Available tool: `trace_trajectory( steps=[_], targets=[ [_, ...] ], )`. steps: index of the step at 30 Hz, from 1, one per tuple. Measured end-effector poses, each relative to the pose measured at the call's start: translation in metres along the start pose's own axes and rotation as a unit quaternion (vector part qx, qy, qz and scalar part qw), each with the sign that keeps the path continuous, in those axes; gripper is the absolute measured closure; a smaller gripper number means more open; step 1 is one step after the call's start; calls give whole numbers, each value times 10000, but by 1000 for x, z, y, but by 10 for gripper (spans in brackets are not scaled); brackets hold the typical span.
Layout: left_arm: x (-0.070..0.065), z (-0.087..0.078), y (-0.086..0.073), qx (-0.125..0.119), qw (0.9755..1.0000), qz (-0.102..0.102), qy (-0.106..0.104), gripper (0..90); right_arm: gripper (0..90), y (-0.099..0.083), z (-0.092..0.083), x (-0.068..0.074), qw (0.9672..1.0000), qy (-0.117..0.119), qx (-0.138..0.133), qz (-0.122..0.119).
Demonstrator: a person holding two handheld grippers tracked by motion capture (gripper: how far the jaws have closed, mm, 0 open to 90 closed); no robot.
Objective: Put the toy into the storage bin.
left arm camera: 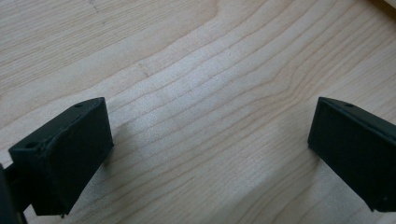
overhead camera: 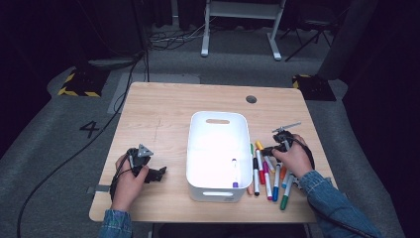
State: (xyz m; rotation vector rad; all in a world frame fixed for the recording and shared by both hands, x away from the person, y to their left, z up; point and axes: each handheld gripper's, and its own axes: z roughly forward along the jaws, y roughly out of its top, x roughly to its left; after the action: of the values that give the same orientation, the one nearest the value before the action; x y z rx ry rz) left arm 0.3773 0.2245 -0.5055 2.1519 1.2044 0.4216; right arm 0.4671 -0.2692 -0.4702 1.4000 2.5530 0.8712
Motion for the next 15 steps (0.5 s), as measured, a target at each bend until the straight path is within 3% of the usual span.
trace_trajectory(
  steps=[5,9,15],
  targets=[
    [0,0,0,4,10000,11,-13,0,749,4,4,-1,10000,-54,-50,-13],
    [0,0,0,0,10000,0,0,0,716,3,5,1,9996,-207,19,-202],
    [0,0,0,5,10000,13,-13,0,738,1,6,3,9990,-341,75,-294]
  ],
)
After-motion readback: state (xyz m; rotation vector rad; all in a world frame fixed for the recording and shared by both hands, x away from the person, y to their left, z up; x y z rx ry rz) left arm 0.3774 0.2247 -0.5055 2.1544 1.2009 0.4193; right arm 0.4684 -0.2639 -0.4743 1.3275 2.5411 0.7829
